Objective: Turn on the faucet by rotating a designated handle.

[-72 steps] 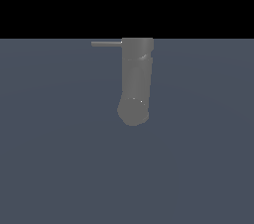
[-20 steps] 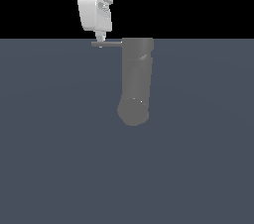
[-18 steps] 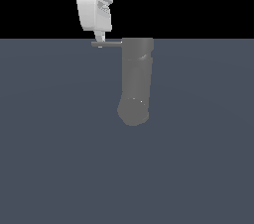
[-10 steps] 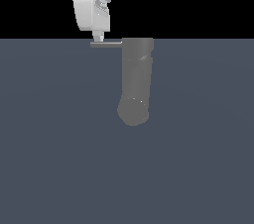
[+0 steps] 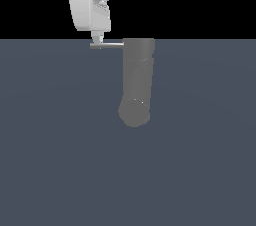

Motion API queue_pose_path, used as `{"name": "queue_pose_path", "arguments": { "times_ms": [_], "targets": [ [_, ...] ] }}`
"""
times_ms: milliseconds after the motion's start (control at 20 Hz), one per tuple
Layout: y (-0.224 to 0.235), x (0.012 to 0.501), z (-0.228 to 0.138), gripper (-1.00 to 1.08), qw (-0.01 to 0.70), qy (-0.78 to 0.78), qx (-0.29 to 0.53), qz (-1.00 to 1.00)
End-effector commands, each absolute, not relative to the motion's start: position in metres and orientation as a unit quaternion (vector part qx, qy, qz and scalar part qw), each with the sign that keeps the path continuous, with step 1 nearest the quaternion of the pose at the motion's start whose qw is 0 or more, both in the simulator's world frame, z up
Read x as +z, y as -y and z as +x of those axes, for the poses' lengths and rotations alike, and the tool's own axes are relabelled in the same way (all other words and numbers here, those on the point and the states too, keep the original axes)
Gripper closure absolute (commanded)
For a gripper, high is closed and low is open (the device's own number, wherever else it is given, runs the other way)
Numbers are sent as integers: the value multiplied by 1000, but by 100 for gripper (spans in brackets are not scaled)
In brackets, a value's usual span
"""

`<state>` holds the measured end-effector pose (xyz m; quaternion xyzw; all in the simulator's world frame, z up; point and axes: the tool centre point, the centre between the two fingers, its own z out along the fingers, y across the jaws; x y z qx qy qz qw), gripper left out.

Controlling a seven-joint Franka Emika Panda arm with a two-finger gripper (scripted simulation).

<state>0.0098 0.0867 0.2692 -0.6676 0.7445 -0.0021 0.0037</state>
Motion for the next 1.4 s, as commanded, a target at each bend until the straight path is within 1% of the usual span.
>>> {"name": "queue_pose_path", "arguments": {
  "times_ms": [0, 400, 500, 1350],
  "targets": [
    [-89, 269, -2, 108, 0, -744, 0, -669],
    [-90, 269, -27, 108, 0, -744, 0, -669],
    [-91, 269, -21, 108, 2, -743, -2, -670],
    [-50, 269, -70, 108, 1, -743, -1, -669]
  ]
}}
